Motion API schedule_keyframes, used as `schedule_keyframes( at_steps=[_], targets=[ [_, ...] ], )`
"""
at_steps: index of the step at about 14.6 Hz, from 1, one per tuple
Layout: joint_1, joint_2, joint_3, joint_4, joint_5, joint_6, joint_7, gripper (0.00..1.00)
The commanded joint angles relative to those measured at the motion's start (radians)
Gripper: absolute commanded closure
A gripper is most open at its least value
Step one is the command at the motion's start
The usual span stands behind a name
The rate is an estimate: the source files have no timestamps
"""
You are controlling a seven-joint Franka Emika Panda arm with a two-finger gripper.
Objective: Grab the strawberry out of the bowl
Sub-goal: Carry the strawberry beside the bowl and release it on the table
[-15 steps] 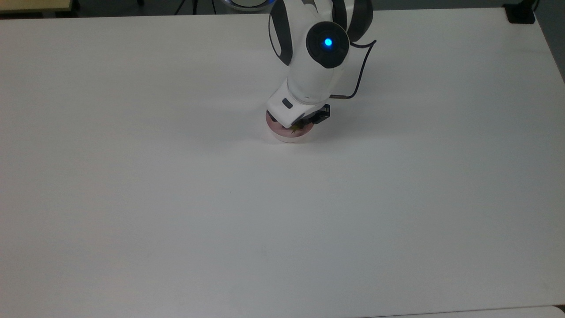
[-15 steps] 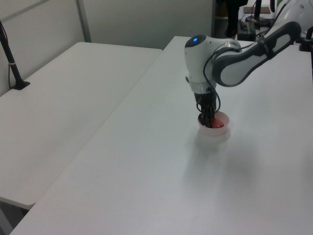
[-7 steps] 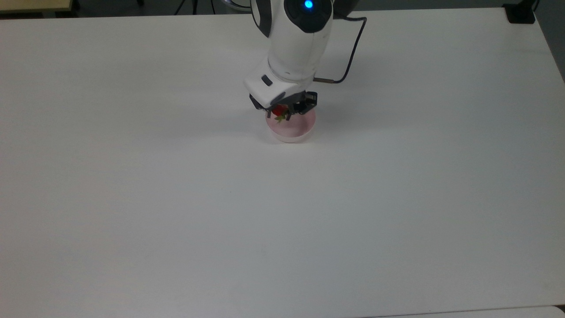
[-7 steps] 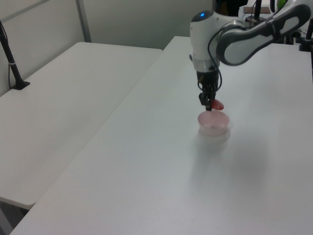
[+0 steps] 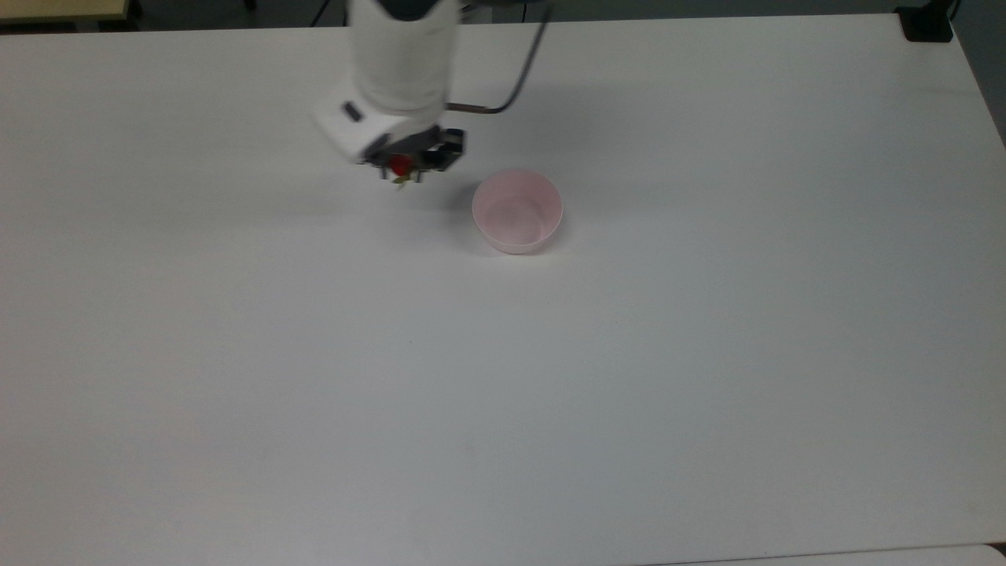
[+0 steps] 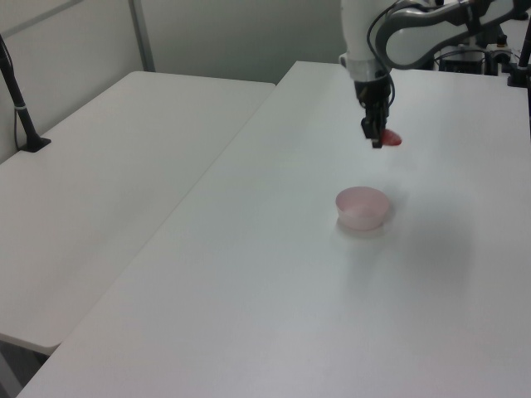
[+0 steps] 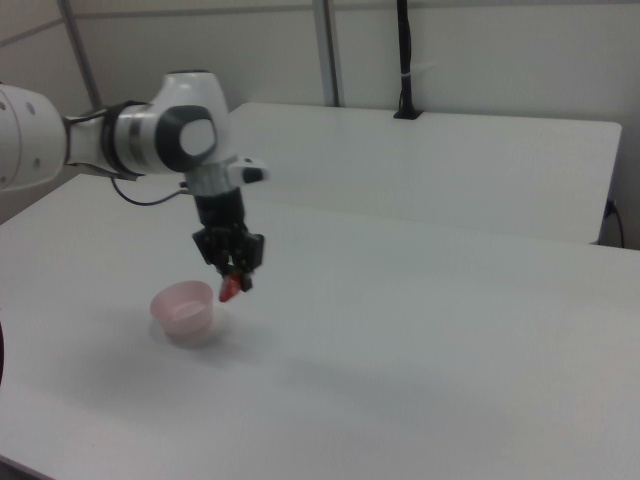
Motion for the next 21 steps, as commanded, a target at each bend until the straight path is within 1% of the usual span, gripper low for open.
schedule_keyframes(
  at_steps=[1, 3, 4, 7, 10, 11, 13, 14, 15, 17, 19, 20, 21],
  targets=[
    [-0.127, -0.020, 0.005, -0.079, -0.012, 0.045, -0.176, 0.76],
    [-0.164, -0.012, 0.004, -0.127, -0.015, 0.132, -0.215, 0.76],
    [-0.166, -0.003, 0.004, -0.144, -0.019, 0.173, -0.224, 0.76],
    [-0.164, 0.072, 0.004, -0.150, -0.055, 0.243, -0.217, 0.74],
    [-0.166, 0.121, 0.002, -0.150, -0.061, 0.304, -0.213, 0.71],
    [-0.166, 0.126, 0.002, -0.148, -0.061, 0.304, -0.213, 0.60],
    [-0.170, 0.112, 0.001, -0.142, -0.058, 0.292, -0.207, 0.25],
    [-0.170, 0.100, 0.001, -0.139, -0.055, 0.289, -0.183, 0.08],
    [-0.170, 0.085, 0.001, -0.138, -0.053, 0.277, -0.139, 0.00],
    [-0.163, 0.040, 0.002, -0.136, -0.052, 0.251, -0.057, 0.00],
    [-0.157, -0.012, 0.008, -0.101, -0.046, 0.188, 0.007, 0.00],
    [-0.150, -0.047, 0.009, -0.049, -0.043, 0.110, 0.026, 0.00],
    [-0.135, -0.078, 0.005, 0.011, 0.005, 0.049, 0.017, 0.00]
  ],
)
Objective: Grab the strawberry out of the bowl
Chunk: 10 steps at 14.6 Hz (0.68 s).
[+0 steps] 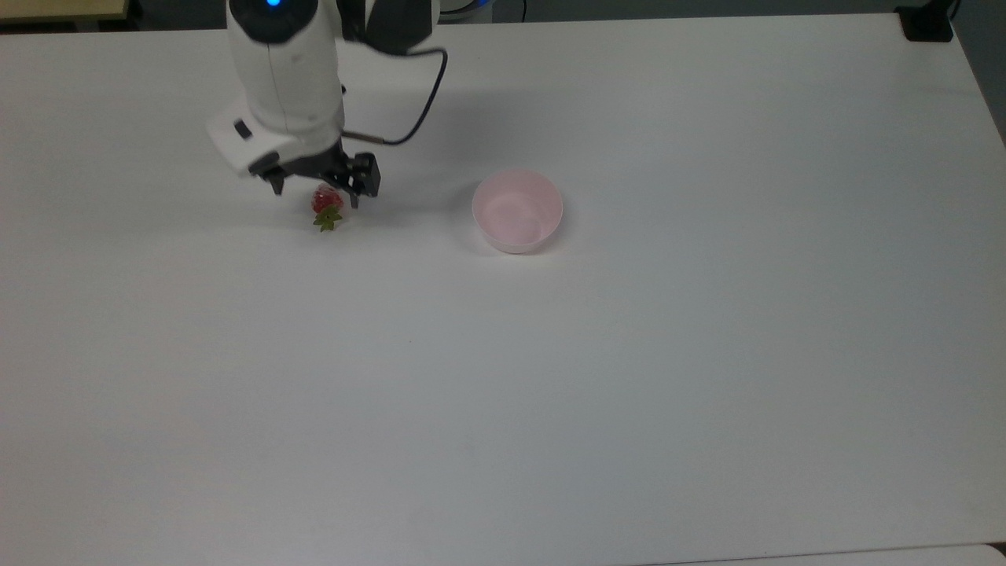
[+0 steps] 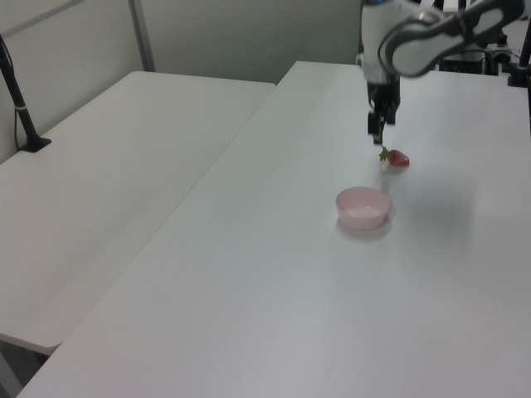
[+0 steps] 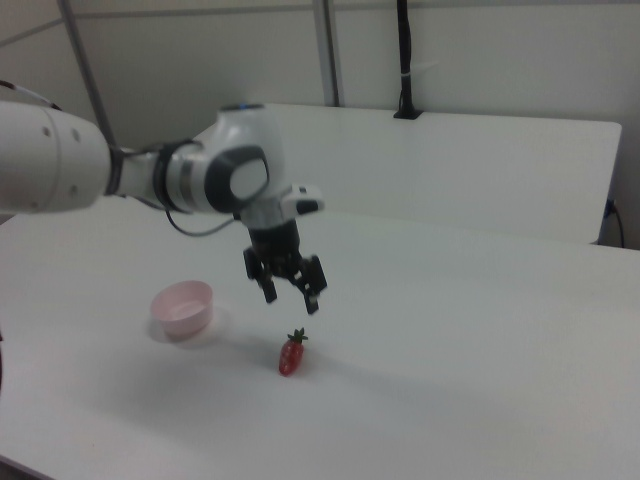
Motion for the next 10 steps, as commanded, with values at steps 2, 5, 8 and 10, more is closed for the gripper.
schedule_keyframes(
  at_steps=[2, 5, 8, 10],
  targets=[
    [0.045, -0.144, -0.031, 0.171, 0.183, -0.222, 0.037, 0.00],
    [0.112, -0.220, -0.095, 0.260, 0.261, -0.389, 0.046, 0.00],
    [0.283, -0.280, -0.242, 0.248, 0.264, -0.437, 0.088, 0.00],
    [0.337, -0.283, -0.275, 0.237, 0.258, -0.422, 0.086, 0.00]
  ],
)
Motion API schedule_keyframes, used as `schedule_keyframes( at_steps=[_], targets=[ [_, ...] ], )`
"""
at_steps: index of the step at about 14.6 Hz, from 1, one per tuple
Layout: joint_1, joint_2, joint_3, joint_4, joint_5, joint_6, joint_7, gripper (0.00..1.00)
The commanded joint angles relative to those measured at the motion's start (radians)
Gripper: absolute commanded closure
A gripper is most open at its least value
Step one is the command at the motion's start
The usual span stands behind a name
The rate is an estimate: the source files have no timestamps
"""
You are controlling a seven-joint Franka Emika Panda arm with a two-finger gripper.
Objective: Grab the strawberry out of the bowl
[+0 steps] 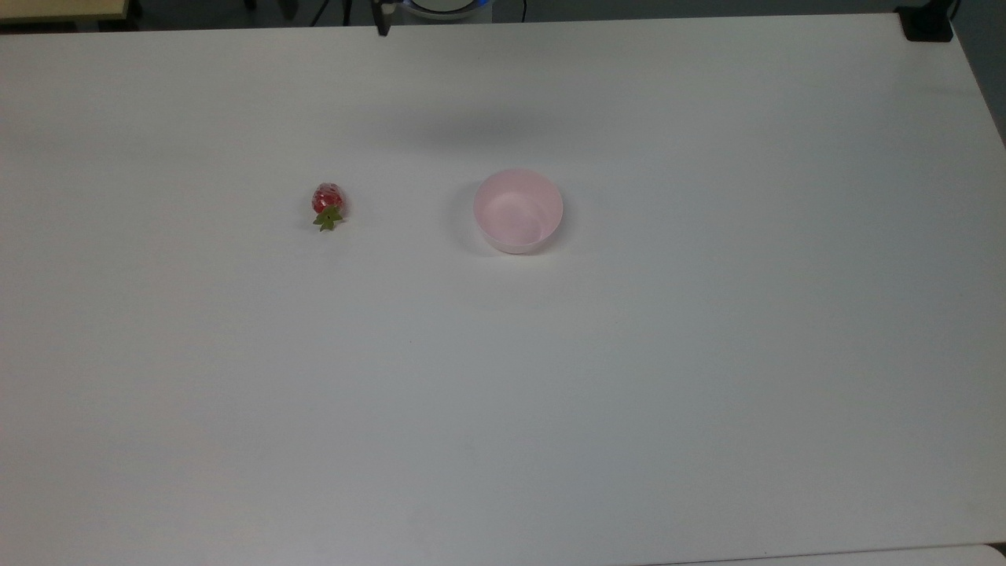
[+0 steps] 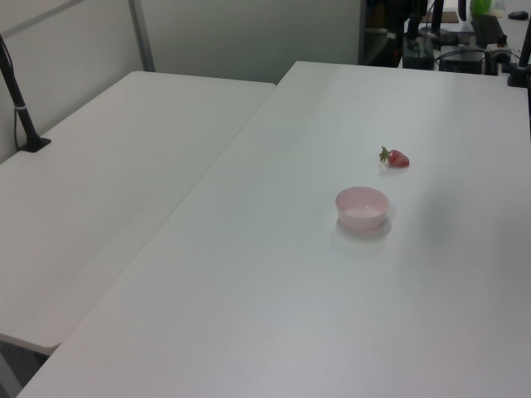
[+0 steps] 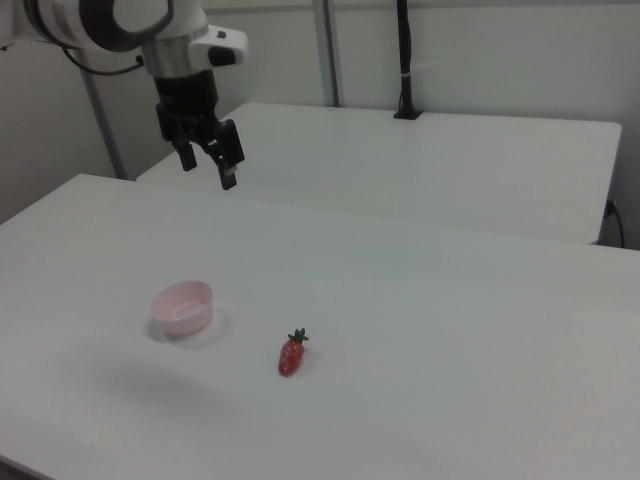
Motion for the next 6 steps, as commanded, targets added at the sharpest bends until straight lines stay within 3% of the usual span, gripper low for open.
schedule_keyframes(
  at_steps=[1, 4, 6],
  targets=[
    [0.115, -0.012, -0.083, -0.027, 0.003, 0.024, 0.023, 0.00],
    [0.121, -0.012, -0.084, -0.042, -0.017, 0.101, 0.022, 0.00],
    [0.145, -0.006, -0.075, -0.042, -0.066, 0.100, 0.022, 0.00]
  ],
)
